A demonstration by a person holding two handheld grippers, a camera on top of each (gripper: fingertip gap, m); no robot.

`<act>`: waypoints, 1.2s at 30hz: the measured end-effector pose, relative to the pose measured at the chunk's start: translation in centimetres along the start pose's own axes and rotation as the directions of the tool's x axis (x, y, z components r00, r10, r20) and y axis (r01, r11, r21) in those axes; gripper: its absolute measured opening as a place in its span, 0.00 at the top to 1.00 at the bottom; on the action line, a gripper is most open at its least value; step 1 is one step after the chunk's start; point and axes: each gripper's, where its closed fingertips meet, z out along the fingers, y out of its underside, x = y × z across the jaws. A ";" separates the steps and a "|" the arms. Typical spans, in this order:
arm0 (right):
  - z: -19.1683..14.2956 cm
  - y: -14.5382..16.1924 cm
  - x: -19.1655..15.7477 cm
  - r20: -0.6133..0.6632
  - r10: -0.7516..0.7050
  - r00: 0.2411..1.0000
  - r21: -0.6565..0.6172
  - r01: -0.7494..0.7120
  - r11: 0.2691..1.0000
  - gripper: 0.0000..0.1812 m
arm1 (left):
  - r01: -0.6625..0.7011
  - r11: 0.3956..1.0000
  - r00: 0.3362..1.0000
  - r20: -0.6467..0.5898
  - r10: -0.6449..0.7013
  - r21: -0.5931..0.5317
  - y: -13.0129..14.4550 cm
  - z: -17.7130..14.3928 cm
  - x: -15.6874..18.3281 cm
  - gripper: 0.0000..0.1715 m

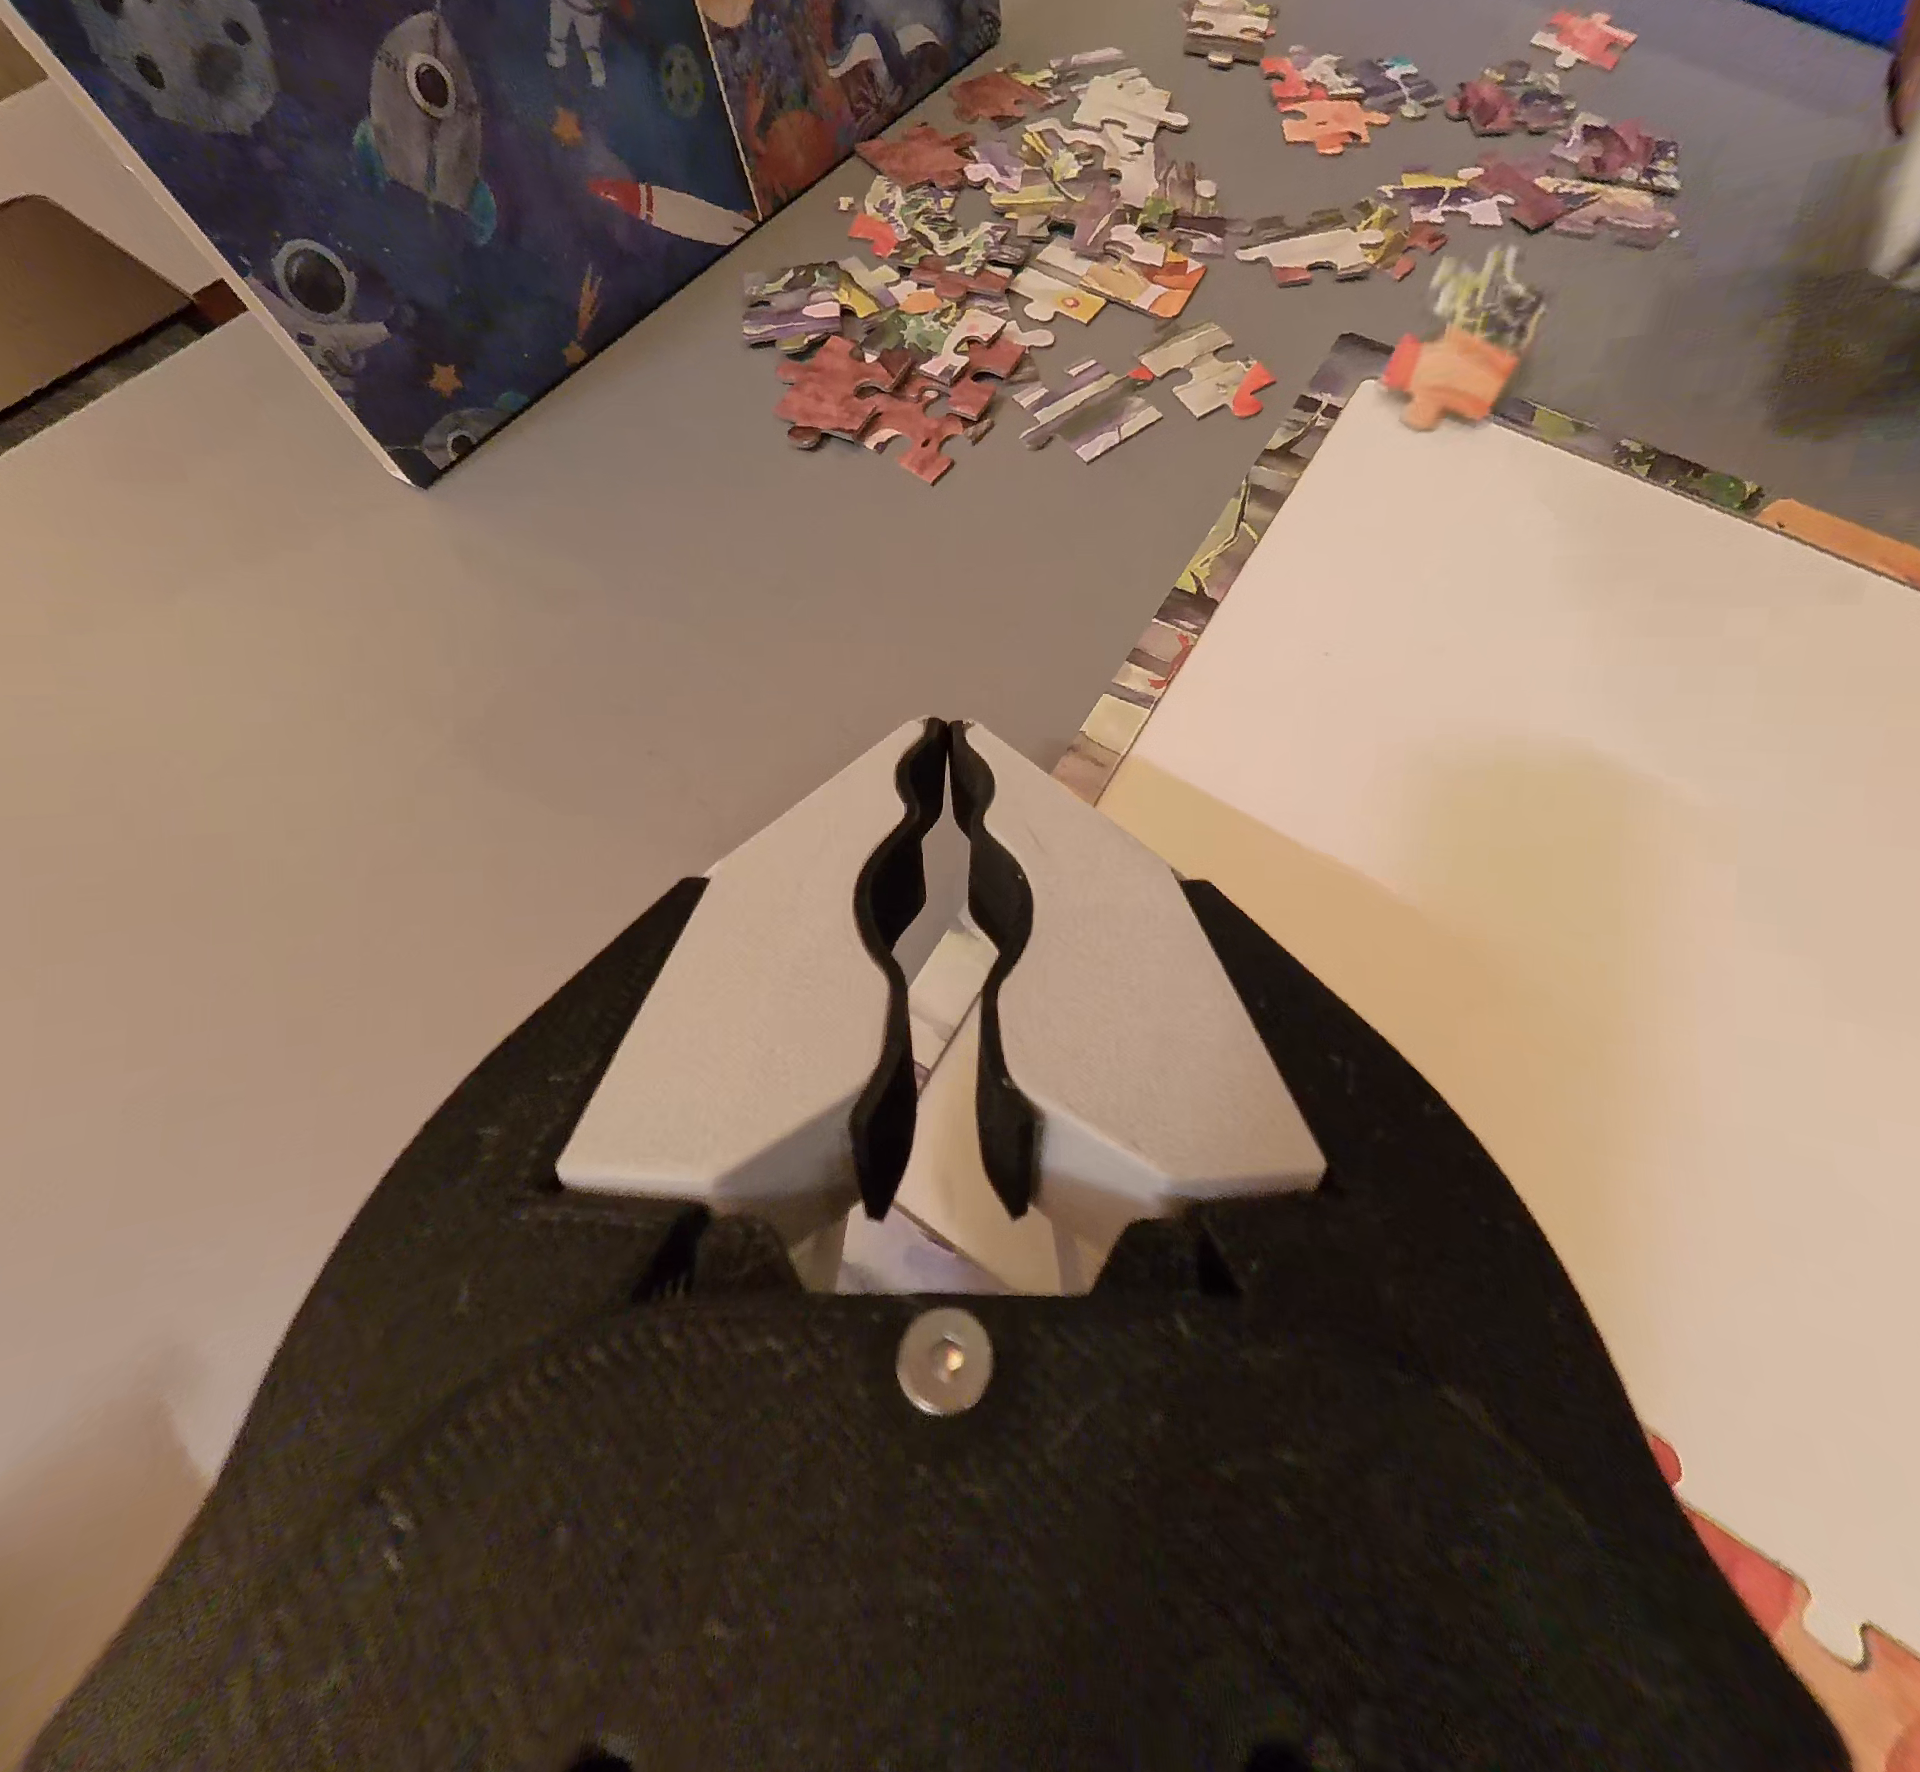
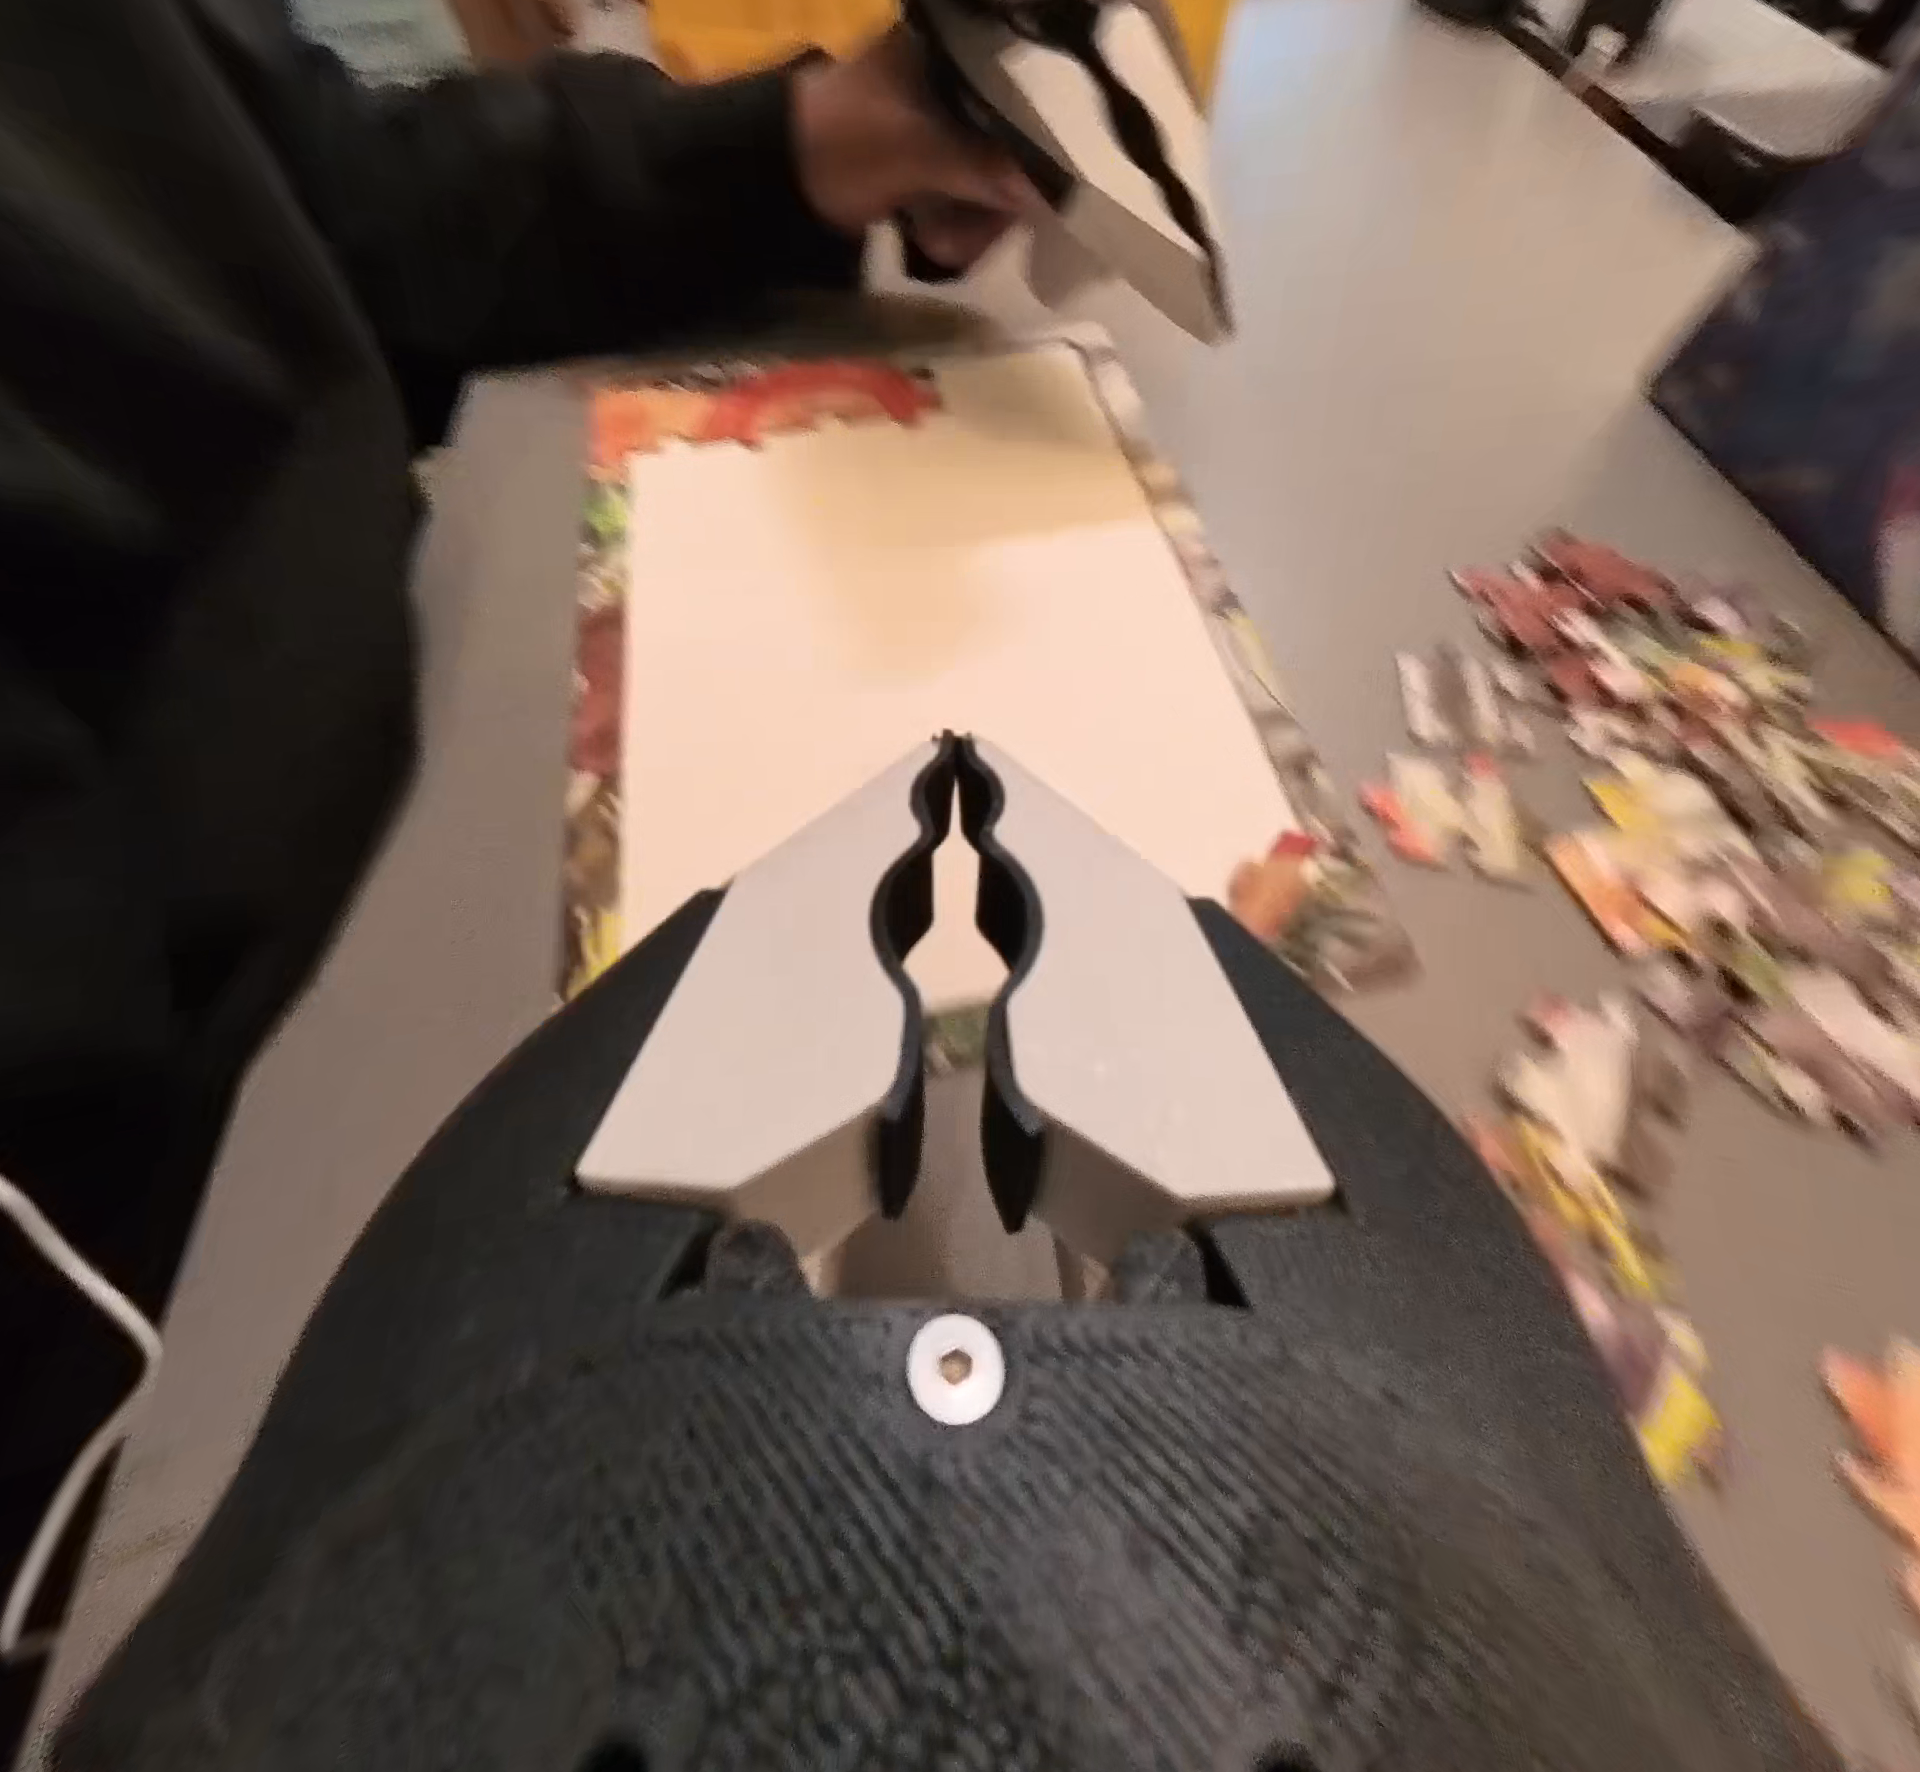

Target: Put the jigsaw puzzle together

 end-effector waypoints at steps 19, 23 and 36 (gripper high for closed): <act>3.5 4.5 5.5 -0.191 0.119 0.974 -0.242 -0.164 0.956 0.71 | -0.090 0.996 0.996 -0.022 0.090 0.001 -1.1 -0.3 2.3 1.00; 3.9 5.2 6.3 -0.257 0.123 0.958 -0.266 -0.193 0.944 0.72 | -0.093 0.993 0.995 -0.042 0.090 -0.072 0.1 0.3 2.6 1.00; 5.7 2.2 2.1 -0.069 0.187 0.980 -0.161 -0.196 0.967 0.78 | -0.134 0.967 0.990 -0.079 0.120 -0.218 3.2 2.4 3.6 1.00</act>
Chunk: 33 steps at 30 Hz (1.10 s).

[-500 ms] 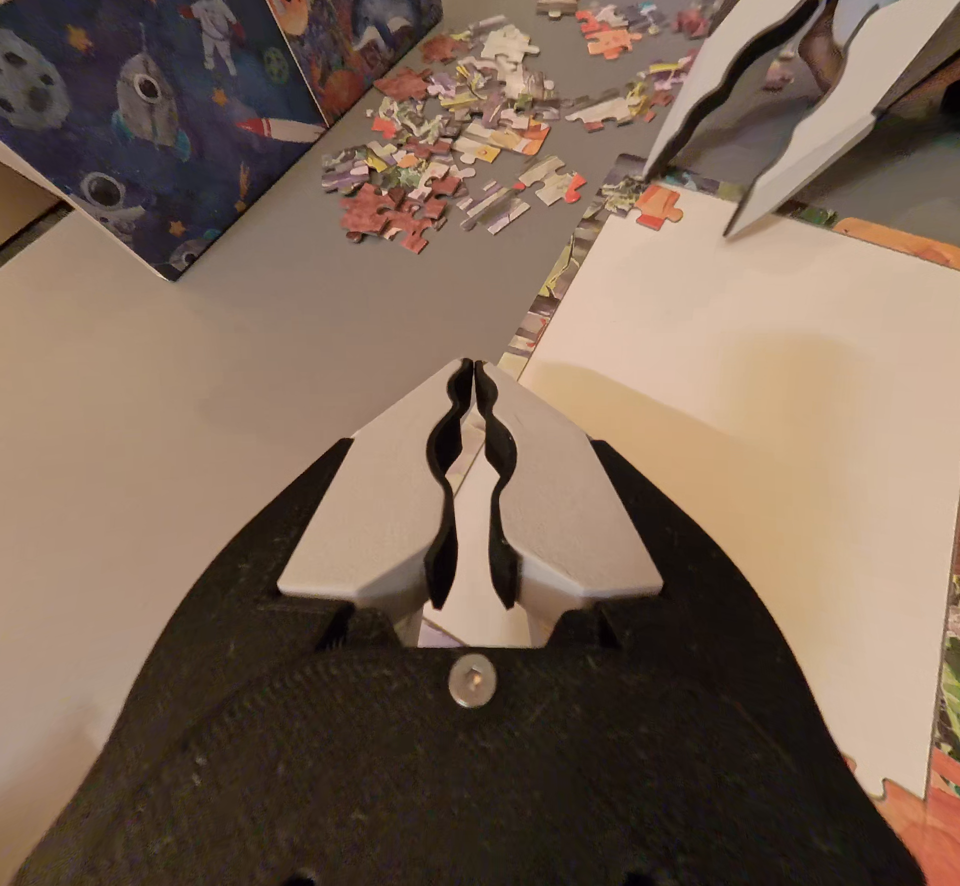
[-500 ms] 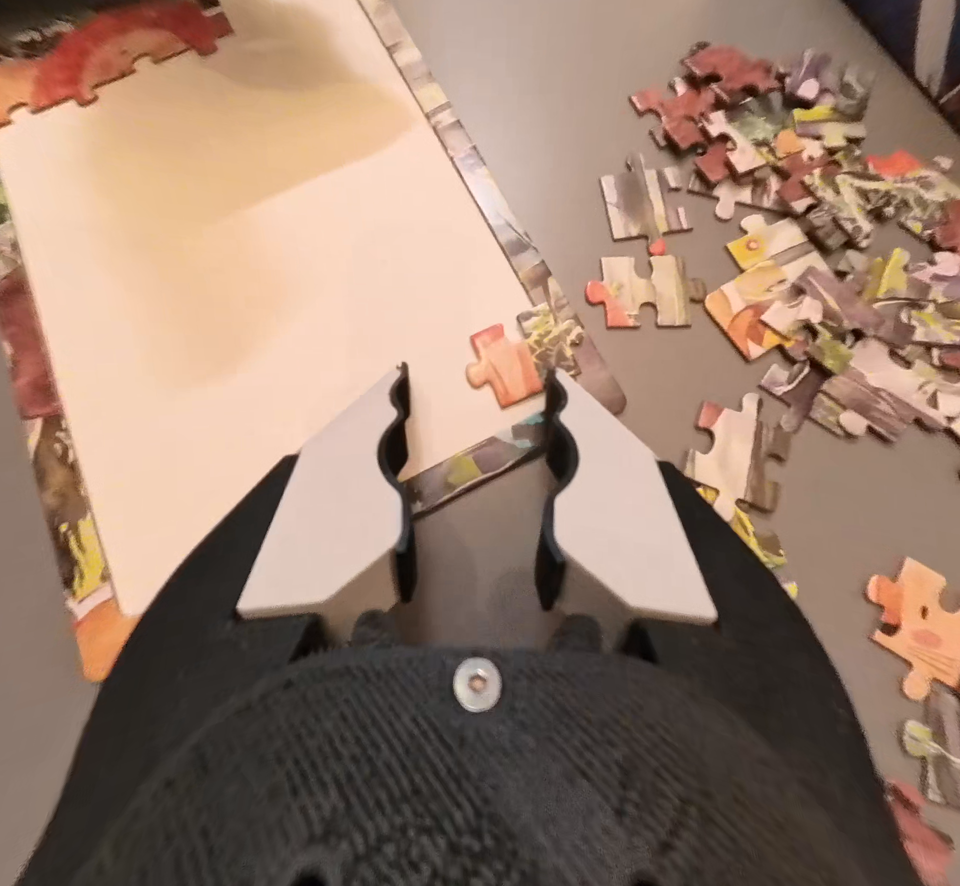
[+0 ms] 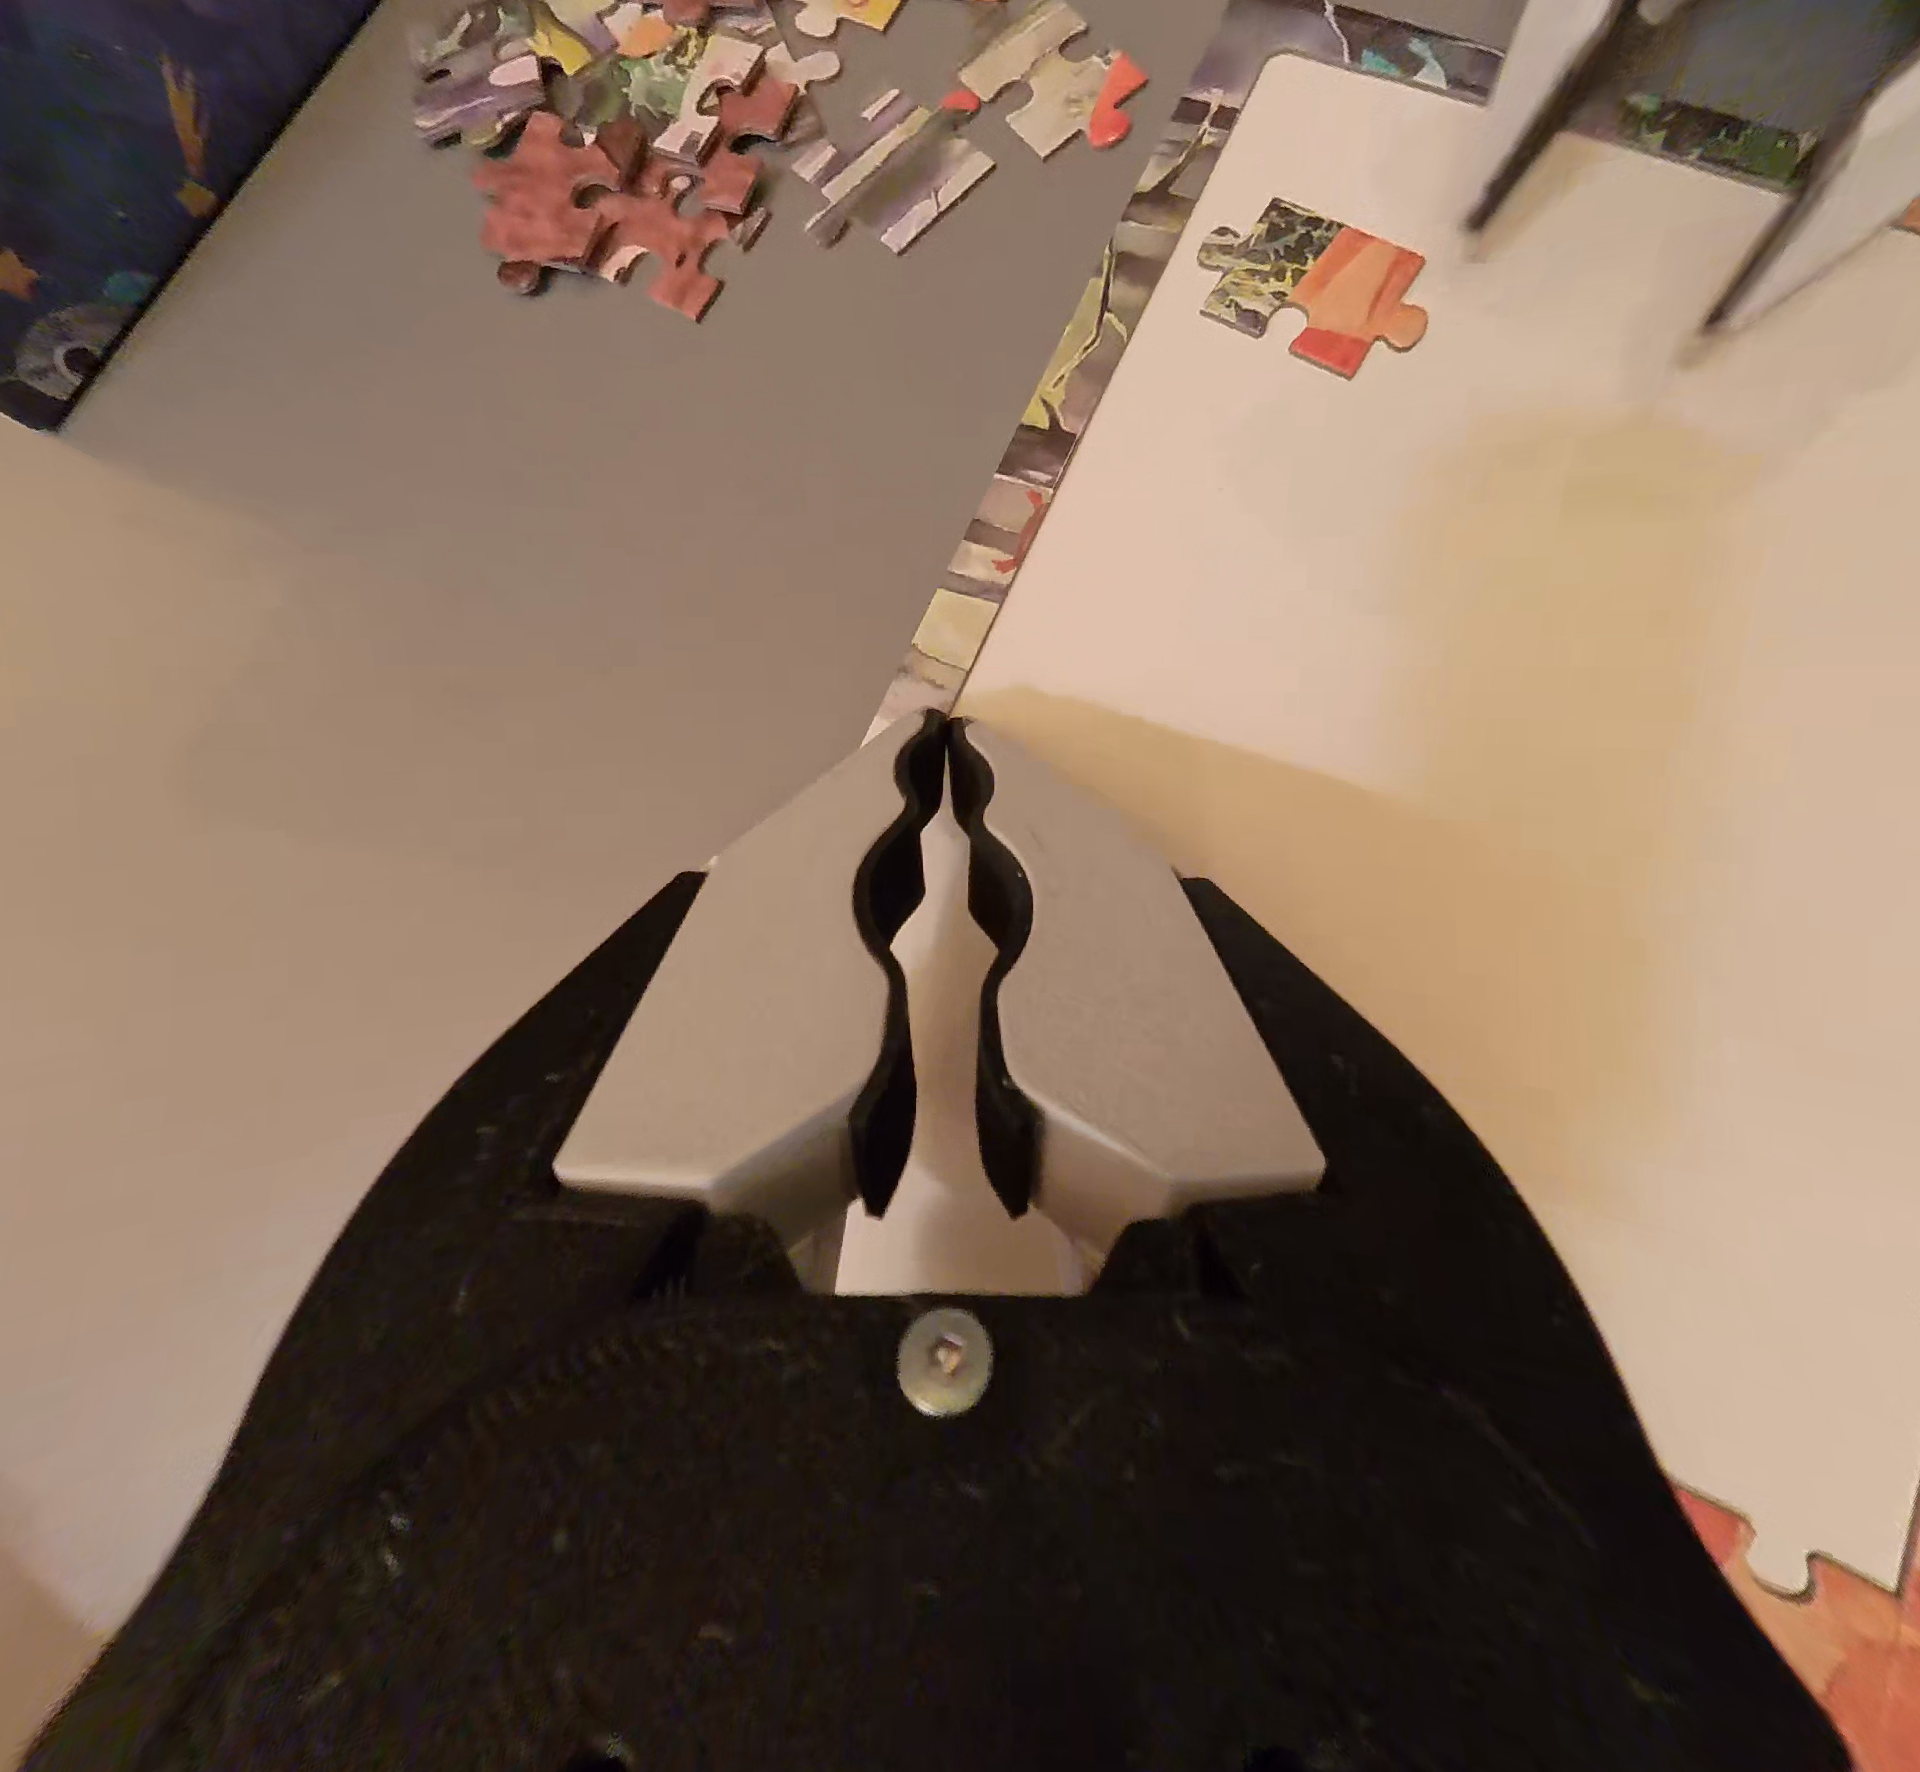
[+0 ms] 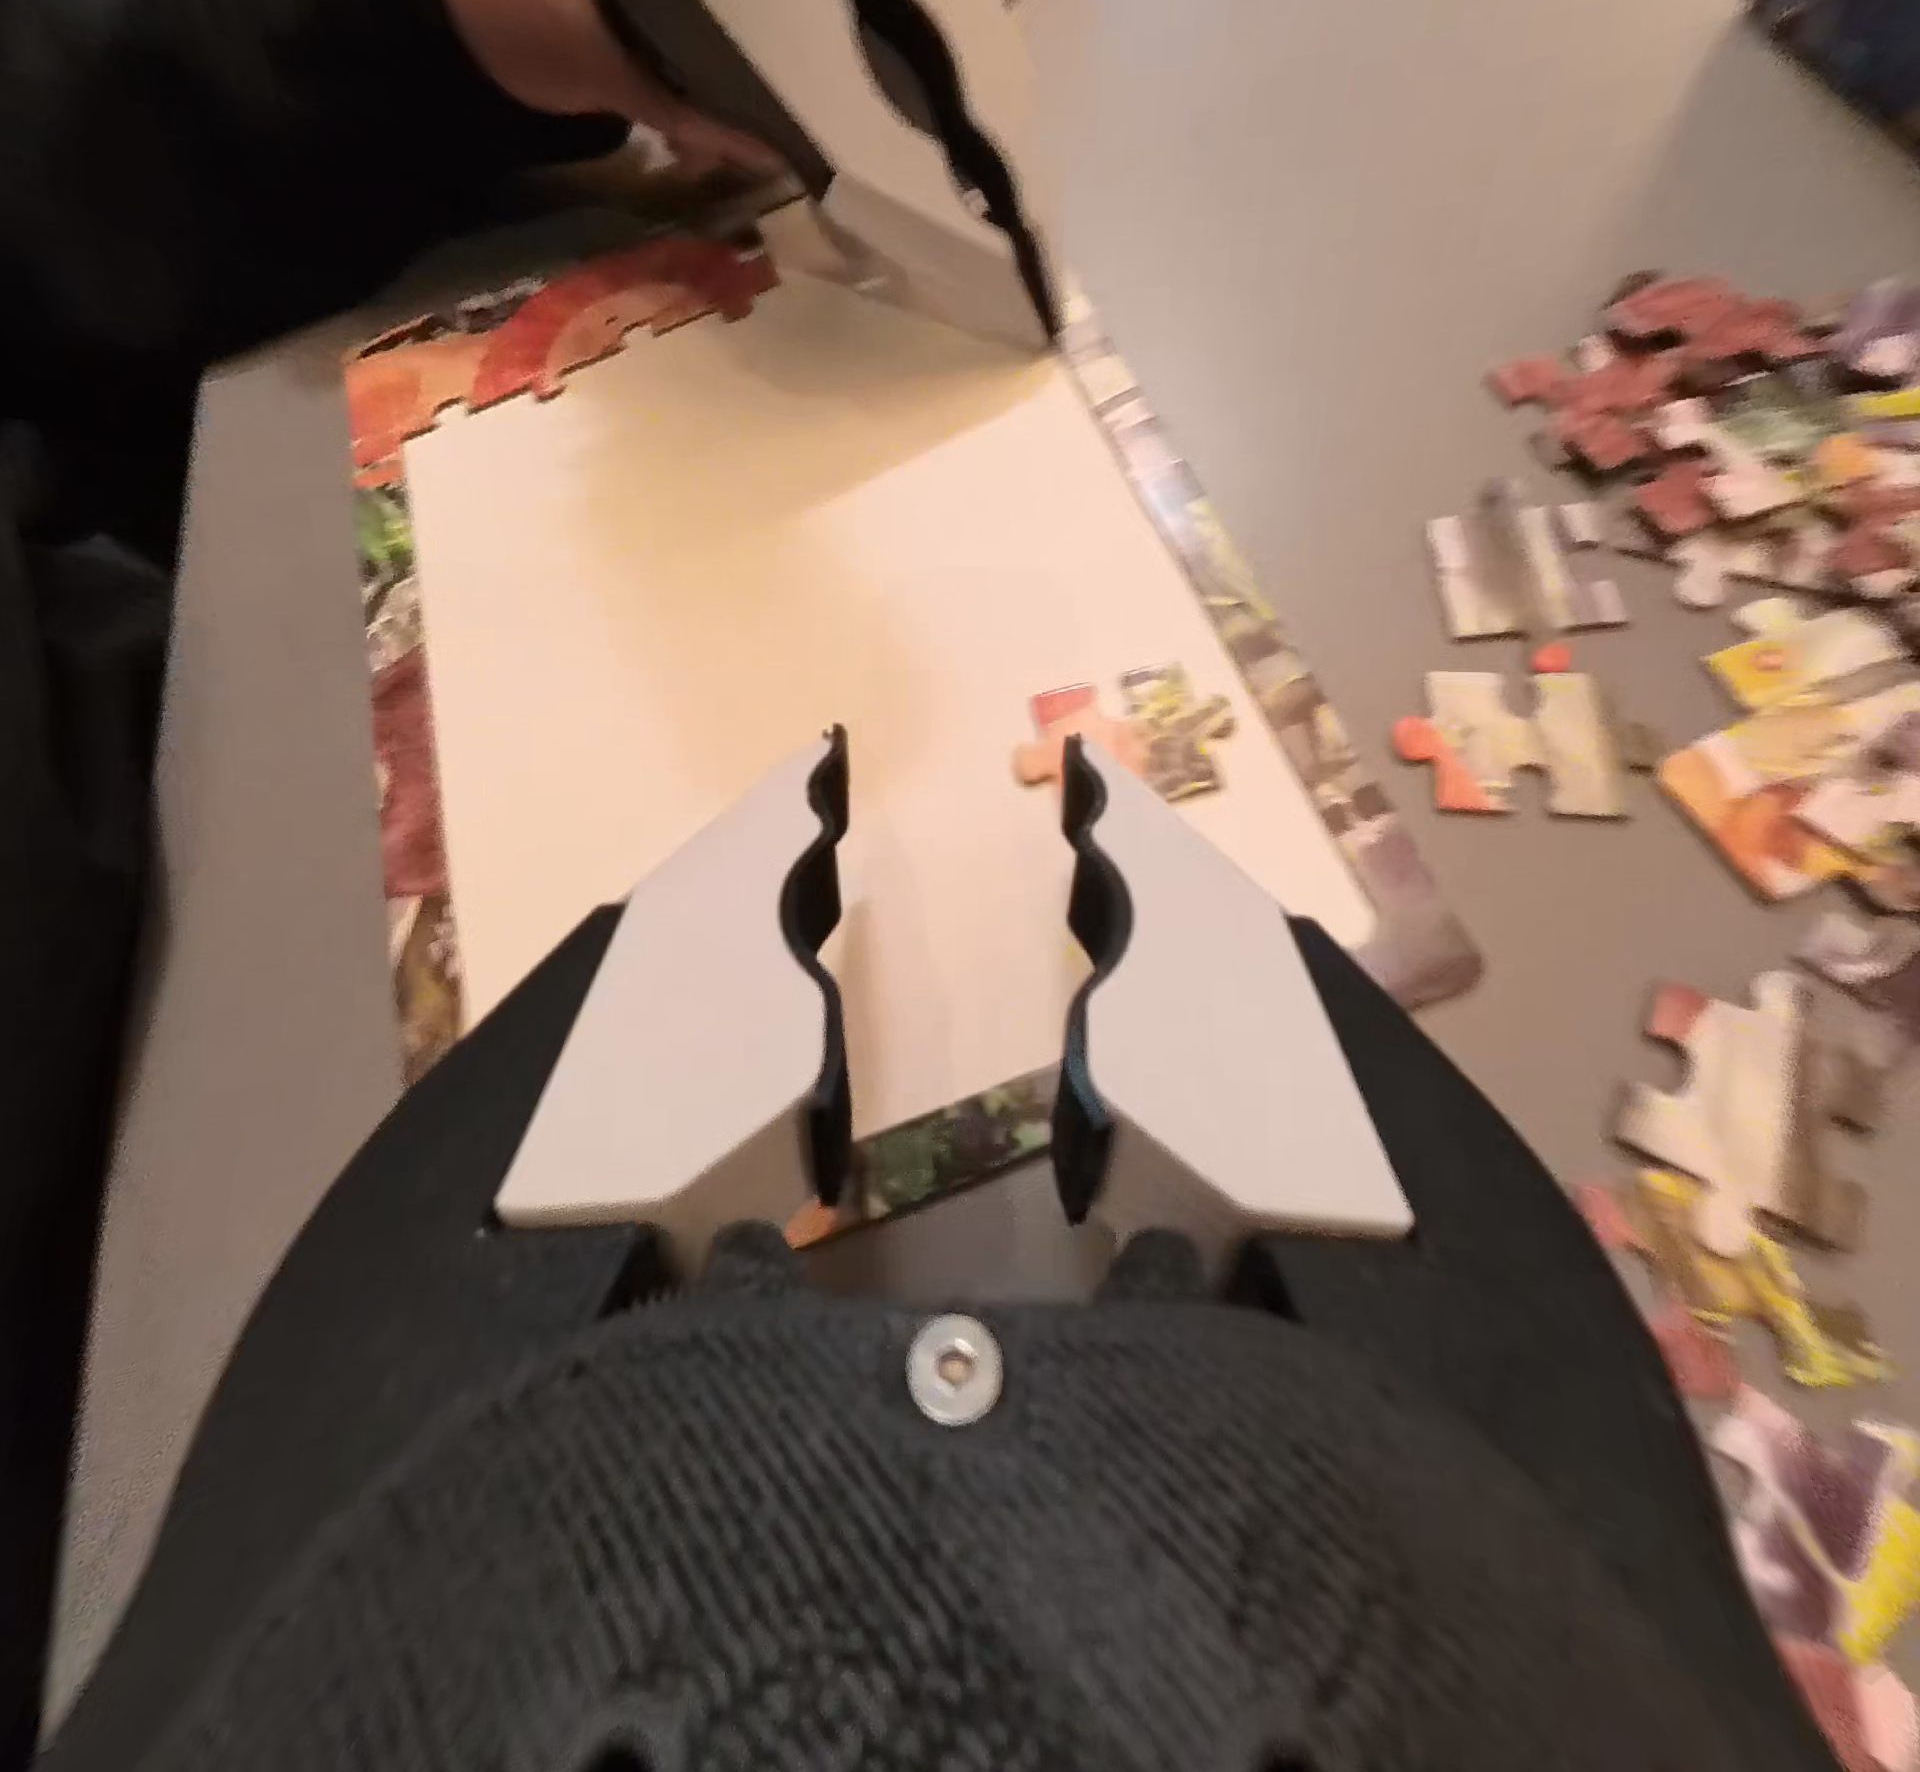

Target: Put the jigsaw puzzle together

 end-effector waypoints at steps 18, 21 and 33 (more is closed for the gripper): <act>0.8 -1.7 -3.0 0.234 0.065 0.970 0.048 -0.078 0.996 0.73 | 0.038 0.999 0.999 -0.026 -0.038 0.009 0.0 0.0 -0.1 1.00; 1.6 -1.0 -0.9 0.083 0.043 0.996 -0.002 -0.043 0.999 0.65 | 0.032 0.999 0.999 -0.020 -0.032 0.006 0.0 0.0 -0.1 1.00; 3.8 -2.3 -7.4 0.259 -0.160 0.952 -0.003 0.166 0.986 0.76 | 0.027 1.000 1.000 -0.010 -0.027 0.001 0.1 0.0 -0.1 1.00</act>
